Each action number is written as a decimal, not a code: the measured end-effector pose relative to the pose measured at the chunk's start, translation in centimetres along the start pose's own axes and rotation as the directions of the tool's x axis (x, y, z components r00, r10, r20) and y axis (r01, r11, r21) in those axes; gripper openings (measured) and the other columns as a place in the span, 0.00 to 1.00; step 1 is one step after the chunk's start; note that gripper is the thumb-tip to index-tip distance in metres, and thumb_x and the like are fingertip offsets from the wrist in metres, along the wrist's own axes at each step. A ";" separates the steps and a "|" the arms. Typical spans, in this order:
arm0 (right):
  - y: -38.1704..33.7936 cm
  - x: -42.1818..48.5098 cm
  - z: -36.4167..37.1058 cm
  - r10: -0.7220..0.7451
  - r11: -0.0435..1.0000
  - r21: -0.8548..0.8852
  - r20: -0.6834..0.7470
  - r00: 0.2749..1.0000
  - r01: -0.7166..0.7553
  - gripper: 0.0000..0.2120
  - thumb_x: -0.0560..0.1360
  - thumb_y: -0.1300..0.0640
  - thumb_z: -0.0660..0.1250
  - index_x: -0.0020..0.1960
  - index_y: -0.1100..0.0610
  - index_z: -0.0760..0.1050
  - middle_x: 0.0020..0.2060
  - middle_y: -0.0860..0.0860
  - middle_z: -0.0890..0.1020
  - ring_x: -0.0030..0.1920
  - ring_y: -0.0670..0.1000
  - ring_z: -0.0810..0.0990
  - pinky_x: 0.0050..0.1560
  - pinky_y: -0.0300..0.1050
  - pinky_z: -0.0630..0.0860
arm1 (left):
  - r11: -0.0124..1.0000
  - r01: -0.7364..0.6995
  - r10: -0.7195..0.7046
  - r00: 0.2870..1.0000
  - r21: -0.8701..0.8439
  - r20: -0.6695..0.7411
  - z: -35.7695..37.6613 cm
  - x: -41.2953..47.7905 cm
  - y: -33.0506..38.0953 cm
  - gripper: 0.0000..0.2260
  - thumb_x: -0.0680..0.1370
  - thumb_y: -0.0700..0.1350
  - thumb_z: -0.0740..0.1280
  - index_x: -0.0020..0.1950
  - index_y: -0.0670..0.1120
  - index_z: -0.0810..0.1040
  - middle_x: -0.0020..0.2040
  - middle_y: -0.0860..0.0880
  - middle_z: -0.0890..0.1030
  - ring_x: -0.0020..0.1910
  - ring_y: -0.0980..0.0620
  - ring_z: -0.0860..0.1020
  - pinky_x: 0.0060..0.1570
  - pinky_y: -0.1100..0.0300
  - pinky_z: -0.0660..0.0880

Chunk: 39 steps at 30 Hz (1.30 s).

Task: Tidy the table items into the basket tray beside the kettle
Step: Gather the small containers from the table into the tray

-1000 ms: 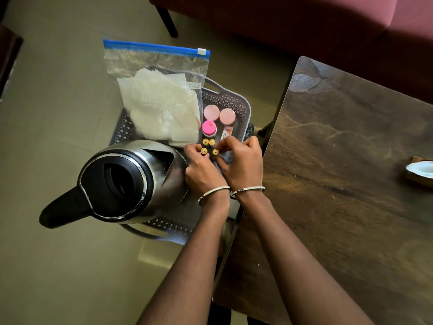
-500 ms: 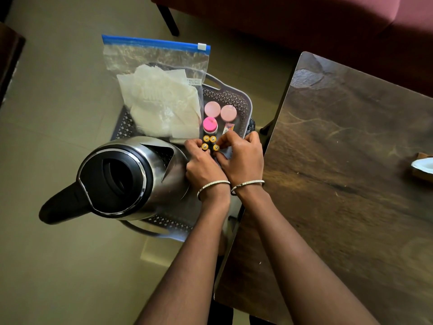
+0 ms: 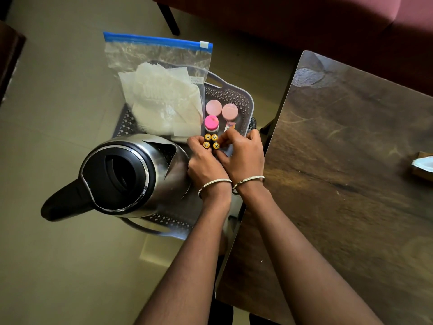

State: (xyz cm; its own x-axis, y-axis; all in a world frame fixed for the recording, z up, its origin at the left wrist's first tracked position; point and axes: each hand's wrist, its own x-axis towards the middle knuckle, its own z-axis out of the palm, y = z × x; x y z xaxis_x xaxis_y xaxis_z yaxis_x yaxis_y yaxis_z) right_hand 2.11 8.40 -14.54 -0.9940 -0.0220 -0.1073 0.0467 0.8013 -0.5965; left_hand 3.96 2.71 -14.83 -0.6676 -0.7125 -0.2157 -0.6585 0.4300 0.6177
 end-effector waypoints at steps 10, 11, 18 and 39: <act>-0.1 0.1 0.1 0.005 1.000 -0.021 -0.011 1.000 -0.005 0.11 0.65 0.55 0.77 0.46 0.54 0.80 0.35 0.43 0.69 0.48 0.59 0.74 0.43 0.56 0.77 | 1.000 0.012 -0.013 1.000 -0.017 -0.012 0.1 -0.1 -0.2 0.10 0.77 0.35 0.65 0.57 0.44 0.73 0.48 0.44 0.85 0.46 0.42 0.83 0.35 0.62 0.62; -0.1 0.1 0.1 0.007 1.000 -0.028 -0.001 1.000 -0.008 0.11 0.66 0.55 0.77 0.46 0.54 0.80 0.35 0.45 0.72 0.48 0.58 0.74 0.44 0.56 0.77 | 1.000 0.011 -0.011 1.000 -0.020 -0.017 0.1 -0.1 -0.2 0.10 0.77 0.35 0.65 0.57 0.44 0.73 0.47 0.44 0.85 0.46 0.43 0.83 0.35 0.63 0.62; 0.1 0.1 0.2 0.029 1.000 -0.009 0.027 0.999 -0.029 0.12 0.67 0.54 0.75 0.48 0.56 0.78 0.37 0.51 0.80 0.49 0.60 0.74 0.46 0.58 0.77 | 1.000 -0.009 0.009 1.000 0.014 -0.013 -0.2 -0.1 0.1 0.12 0.76 0.34 0.64 0.58 0.44 0.73 0.48 0.43 0.85 0.46 0.40 0.83 0.39 0.52 0.72; 1.5 -2.4 -4.2 -0.013 0.996 0.090 -0.013 1.000 0.014 0.05 0.72 0.60 0.71 0.48 0.57 0.79 0.46 0.52 0.82 0.47 0.56 0.78 0.50 0.48 0.73 | 1.000 -0.002 0.003 0.999 -0.028 0.040 -3.1 -4.2 -1.0 0.13 0.78 0.32 0.62 0.63 0.40 0.71 0.58 0.40 0.82 0.57 0.44 0.82 0.54 0.51 0.77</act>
State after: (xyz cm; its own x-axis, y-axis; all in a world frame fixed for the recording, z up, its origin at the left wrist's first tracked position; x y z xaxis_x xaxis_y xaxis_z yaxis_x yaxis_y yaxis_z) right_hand 4.18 12.17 -11.88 -0.9957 -0.0244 -0.0893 0.0416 0.7436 -0.6673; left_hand 8.47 3.53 -12.19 -0.6831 -0.6883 -0.2442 -0.6471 0.4154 0.6393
